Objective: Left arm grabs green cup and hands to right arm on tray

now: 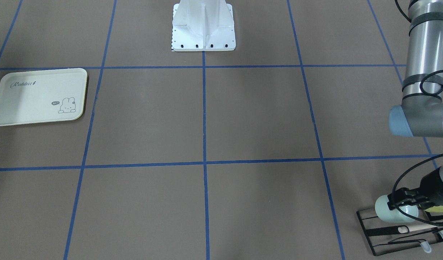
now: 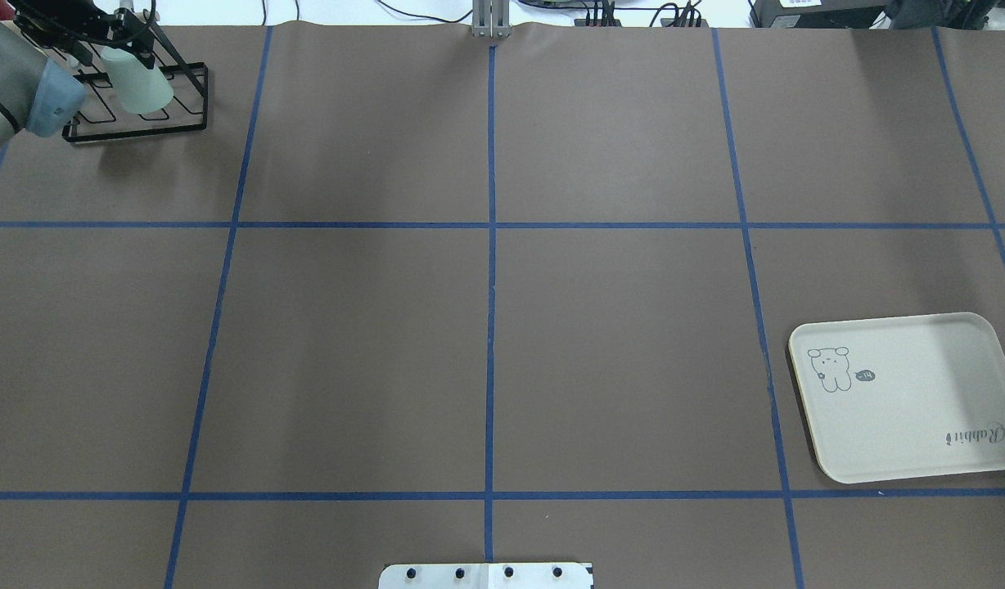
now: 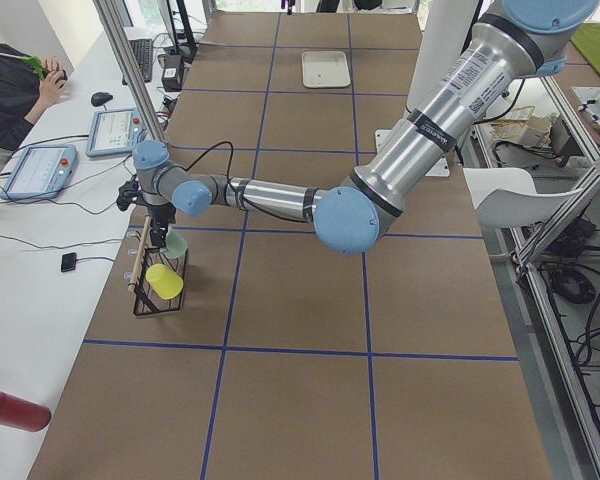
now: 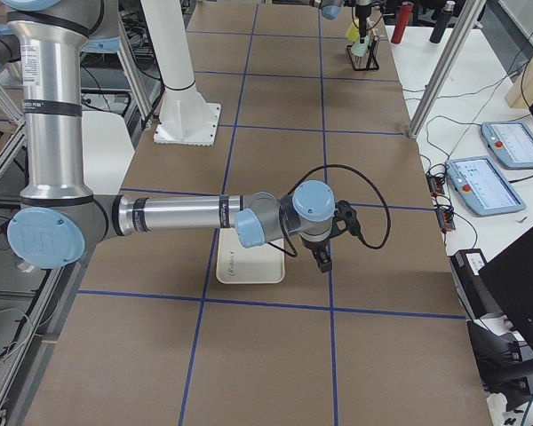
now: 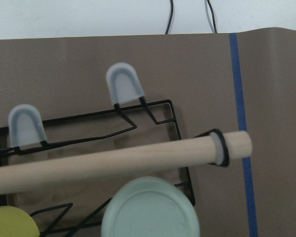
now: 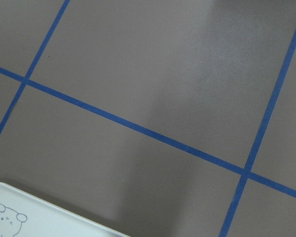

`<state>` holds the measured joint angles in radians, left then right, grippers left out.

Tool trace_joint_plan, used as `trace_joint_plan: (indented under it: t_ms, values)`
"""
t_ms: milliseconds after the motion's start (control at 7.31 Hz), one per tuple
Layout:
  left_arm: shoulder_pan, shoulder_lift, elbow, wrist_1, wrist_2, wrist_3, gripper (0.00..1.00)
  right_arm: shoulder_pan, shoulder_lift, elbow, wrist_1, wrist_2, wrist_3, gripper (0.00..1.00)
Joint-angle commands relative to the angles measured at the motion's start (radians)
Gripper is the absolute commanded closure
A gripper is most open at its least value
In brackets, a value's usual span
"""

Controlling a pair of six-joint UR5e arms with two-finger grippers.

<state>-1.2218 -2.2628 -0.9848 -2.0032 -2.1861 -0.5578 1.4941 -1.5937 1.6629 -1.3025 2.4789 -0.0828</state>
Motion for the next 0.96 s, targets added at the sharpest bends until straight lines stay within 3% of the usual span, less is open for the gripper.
trace_joint_plan:
  t_ms: [0,821]
  values:
    - [-0.001,-0.014,0.008,0.000,0.020,-0.001,0.02,0.000,0.000,0.000,0.000,0.000,0.000,0.01]
    - [0.011,-0.014,0.006,-0.002,0.019,0.001,0.02,0.000,-0.002,-0.002,-0.001,0.000,0.000,0.01]
